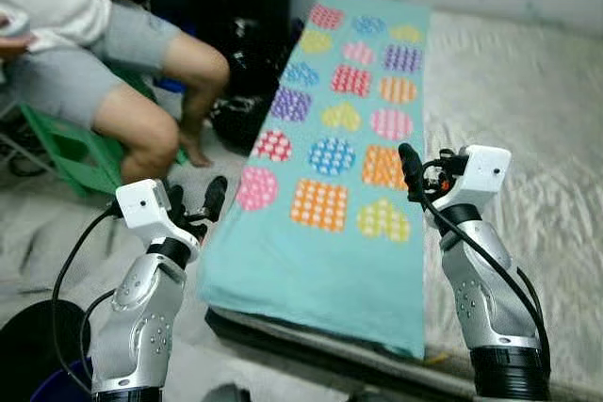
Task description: Clean up the room
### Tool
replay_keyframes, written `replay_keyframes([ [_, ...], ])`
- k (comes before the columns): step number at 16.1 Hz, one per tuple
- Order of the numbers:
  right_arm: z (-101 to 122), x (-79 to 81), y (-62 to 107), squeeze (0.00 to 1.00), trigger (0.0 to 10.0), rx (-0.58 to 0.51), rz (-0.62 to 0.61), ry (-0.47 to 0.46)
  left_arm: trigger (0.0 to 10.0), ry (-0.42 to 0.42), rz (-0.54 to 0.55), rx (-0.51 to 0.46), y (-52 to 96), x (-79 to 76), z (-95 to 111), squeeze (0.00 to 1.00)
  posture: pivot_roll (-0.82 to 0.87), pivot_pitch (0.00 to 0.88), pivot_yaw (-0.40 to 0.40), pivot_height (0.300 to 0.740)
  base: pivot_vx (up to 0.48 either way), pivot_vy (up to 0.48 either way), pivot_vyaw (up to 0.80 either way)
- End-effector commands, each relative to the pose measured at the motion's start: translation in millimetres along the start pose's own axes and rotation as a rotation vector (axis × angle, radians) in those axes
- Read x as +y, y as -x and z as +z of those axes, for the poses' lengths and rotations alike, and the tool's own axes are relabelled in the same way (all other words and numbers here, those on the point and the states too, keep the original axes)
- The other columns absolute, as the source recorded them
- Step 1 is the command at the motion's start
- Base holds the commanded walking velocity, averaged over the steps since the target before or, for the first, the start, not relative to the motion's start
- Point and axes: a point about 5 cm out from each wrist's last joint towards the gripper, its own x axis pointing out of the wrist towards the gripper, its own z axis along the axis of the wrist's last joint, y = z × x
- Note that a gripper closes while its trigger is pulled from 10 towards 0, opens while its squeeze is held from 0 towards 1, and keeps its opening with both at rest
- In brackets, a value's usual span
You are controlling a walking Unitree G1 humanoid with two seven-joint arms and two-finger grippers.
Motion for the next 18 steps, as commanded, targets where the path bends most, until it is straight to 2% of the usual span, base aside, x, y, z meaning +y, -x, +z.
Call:
replay_keyframes([
  [1,-5.2,-4.4,1.2,0.0,10.0,0.019,-0.017,0.002,10.0,-0.012,-0.003,0.017,0.3,1.7,-4.1,0.0,-0.03,0.067,-0.006,0.74,0.0,0.0,0.0],
  [5,-19.6,-14.7,9.5,0.0,10.0,0.073,-0.083,0.016,10.0,-0.024,0.024,0.021,-2.6,7.1,-5.1,0.0,-0.03,0.05,-0.005,0.74,0.0,0.0,0.0],
  [11,-25.2,-19.6,12.2,0.0,10.0,0.08,-0.137,0.031,10.0,-0.031,0.026,0.014,-7.0,5.9,-5.9,0.0,-0.04,0.035,0.0,0.74,0.0,0.0,-0.8],
  [14,-25.1,-27.7,15.6,0.0,10.0,0.071,-0.17,0.045,10.0,0.007,0.048,-0.007,-3.8,8.6,-6.0,0.0,-0.04,0.034,0.0,0.74,0.0,0.0,-0.8],
  [15,-26.7,-30.7,18.1,0.0,10.0,0.067,-0.19,0.029,10.0,-0.065,0.085,-0.063,1.7,15.3,-1.7,0.0,-0.04,0.034,0.0,0.74,0.0,0.0,-0.8],
  [16,-27.5,-31.9,19.0,0.0,10.0,0.068,-0.197,0.024,10.0,-0.099,0.093,-0.083,4.5,17.8,-0.2,0.0,-0.04,0.036,0.001,0.74,0.0,0.0,-0.8],
  [18,-29.8,-32.8,20.1,0.0,10.0,0.07,-0.204,0.026,10.0,-0.125,0.098,-0.111,9.4,25.5,3.4,0.0,-0.03,0.037,0.0,0.74,0.0,0.0,-0.8],
])
